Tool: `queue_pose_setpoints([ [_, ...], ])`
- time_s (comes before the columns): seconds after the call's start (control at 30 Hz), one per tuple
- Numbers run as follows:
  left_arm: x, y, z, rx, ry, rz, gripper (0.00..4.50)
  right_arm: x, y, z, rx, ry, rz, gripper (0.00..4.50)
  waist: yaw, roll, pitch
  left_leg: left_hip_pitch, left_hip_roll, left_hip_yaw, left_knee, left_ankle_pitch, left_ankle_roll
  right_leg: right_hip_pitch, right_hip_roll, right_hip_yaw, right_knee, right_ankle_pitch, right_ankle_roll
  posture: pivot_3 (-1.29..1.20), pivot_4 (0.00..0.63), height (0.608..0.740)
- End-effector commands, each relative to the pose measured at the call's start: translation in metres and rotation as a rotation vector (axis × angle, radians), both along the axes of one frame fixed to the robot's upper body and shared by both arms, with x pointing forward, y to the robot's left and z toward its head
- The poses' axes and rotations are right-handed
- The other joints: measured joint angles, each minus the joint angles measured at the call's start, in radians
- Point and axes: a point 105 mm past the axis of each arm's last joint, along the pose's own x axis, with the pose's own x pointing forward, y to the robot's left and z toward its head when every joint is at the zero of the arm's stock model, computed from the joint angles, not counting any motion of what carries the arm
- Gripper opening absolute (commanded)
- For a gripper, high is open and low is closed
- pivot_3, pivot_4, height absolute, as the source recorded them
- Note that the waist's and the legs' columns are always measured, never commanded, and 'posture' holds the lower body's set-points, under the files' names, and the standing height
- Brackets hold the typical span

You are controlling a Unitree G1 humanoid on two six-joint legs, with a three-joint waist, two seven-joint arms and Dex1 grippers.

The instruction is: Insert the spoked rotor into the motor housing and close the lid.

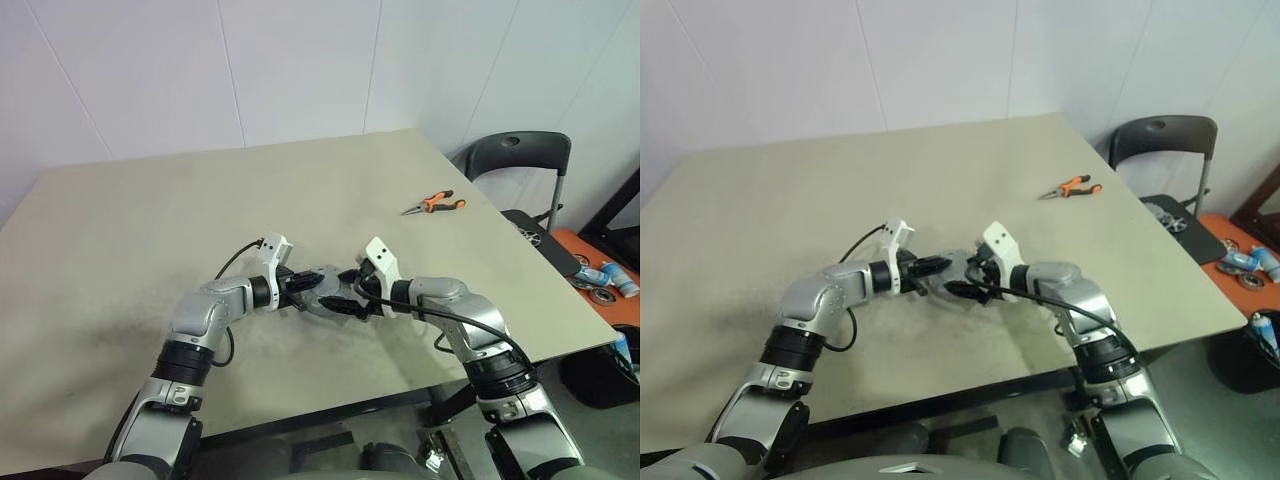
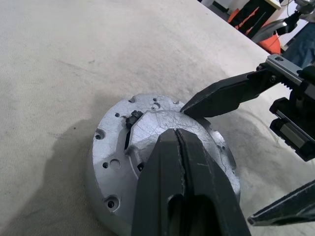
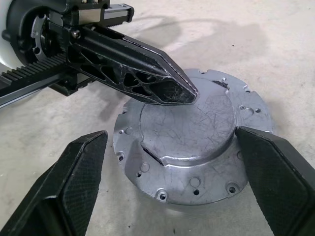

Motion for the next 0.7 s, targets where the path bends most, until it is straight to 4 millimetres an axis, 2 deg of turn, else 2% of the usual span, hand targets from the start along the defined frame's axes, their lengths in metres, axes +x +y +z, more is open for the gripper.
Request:
queue_pose_setpoints([
  [0.03,-0.008,0.004,-0.025,0.059,0.086,0.008,0.0,0.019,-0.022,0.027,0.031,-0.074,-0.069,4.35,0.002,0.0,0.002,-0.001,0.0,0.0,0.001,0.0,0.0,-0.001,0.0,0.0,0.0,0.0,0.0,0.0,0.0,0.74],
  [0.1,-0.009,0.003,-0.026,0.06,0.088,0.005,0.0,0.028,-0.033,0.041,0.066,-0.122,-0.12,4.35,0.001,0.0,0.003,-0.002,-0.001,0.0,0.001,0.0,0.0,-0.001,0.0,0.0,0.0,0.0,0.0,0.0,0.0,0.74],
  [0.2,-0.011,0.003,-0.027,0.059,0.094,-0.001,0.0,0.031,-0.052,0.054,0.149,-0.063,-0.182,4.35,0.003,0.001,0.003,-0.002,-0.001,0.0,0.001,0.0,0.001,-0.002,0.0,0.0,0.0,0.0,0.0,0.0,0.0,0.74],
  [0.27,-0.013,0.002,-0.027,0.053,0.096,-0.005,0.0,0.026,-0.059,0.055,0.178,-0.001,-0.191,4.35,0.004,0.001,0.003,-0.002,-0.001,0.0,0.0,0.0,0.001,-0.002,0.0,0.0,0.0,0.0,0.0,0.0,0.0,0.74],
  [0.37,-0.015,0.002,-0.025,0.045,0.097,-0.013,0.0,0.014,-0.066,0.045,0.195,0.153,-0.203,4.35,0.003,0.001,0.003,-0.002,-0.001,0.0,0.0,-0.001,0.001,-0.002,-0.001,0.0,0.0,0.0,0.0,0.0,0.0,0.74],
  [0.5,-0.016,0.004,-0.026,0.047,0.099,-0.009,0.0,-0.001,-0.065,0.028,0.249,0.34,-0.226,4.35,0.002,0.001,0.003,-0.002,-0.001,0.0,0.0,-0.001,0.002,-0.001,-0.001,0.0,0.0,0.0,-0.001,0.0,0.0,0.74],
  [0.6,-0.015,0.008,-0.025,0.046,0.1,0.001,0.0,-0.012,-0.052,0.015,0.276,0.423,-0.225,4.35,0.0,0.001,0.003,-0.002,-0.001,0.0,0.001,-0.001,0.001,-0.001,-0.001,0.0,0.0,0.0,-0.001,0.0,0.0,0.74],
  [0.7,-0.015,0.01,-0.023,0.04,0.101,0.005,0.0,-0.015,-0.039,0.01,0.316,0.458,-0.238,4.35,-0.002,0.001,0.003,-0.002,-0.001,0.0,0.001,-0.001,0.002,-0.001,-0.001,0.0,0.001,0.0,-0.001,0.0,0.0,0.74],
])
